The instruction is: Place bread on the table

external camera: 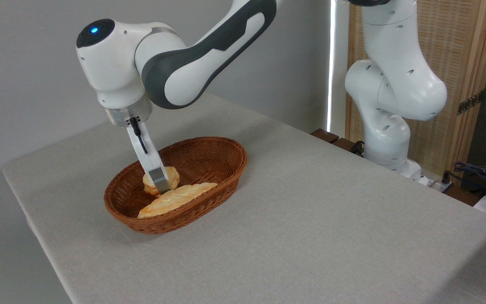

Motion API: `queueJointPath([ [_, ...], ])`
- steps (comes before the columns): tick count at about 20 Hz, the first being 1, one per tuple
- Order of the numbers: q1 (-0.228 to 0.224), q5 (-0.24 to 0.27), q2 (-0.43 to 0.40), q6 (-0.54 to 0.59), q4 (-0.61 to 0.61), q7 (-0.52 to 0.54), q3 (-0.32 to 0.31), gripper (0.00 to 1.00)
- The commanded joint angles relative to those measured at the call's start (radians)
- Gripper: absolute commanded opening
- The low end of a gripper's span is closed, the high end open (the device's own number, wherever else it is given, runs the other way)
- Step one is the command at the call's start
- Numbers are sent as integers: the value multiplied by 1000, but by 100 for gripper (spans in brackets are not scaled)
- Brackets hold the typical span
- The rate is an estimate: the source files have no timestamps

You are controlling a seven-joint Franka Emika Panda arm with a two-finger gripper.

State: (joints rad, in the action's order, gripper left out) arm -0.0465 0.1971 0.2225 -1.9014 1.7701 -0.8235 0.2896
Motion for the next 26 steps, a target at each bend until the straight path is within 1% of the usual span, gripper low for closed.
queueJointPath([
  [1,-13,-15,9,-13,-6,-13,-4,99],
  [2,-15,-22,12,-13,-6,-13,-3,96],
  [3,-18,-45,14,-13,-6,-13,-3,87],
  [4,-19,-56,14,-13,-8,-13,-3,83],
  [5,-19,-65,17,-13,-6,-13,-3,73],
  [6,-19,-67,17,-13,-6,-13,-3,65],
  [7,-19,-67,17,-13,-6,-13,-3,53],
  [9,-19,-65,17,-12,-8,-13,-3,45],
  [21,-19,-64,15,-10,-15,-3,-4,47],
  [26,-15,-58,-14,1,-35,14,-12,47],
])
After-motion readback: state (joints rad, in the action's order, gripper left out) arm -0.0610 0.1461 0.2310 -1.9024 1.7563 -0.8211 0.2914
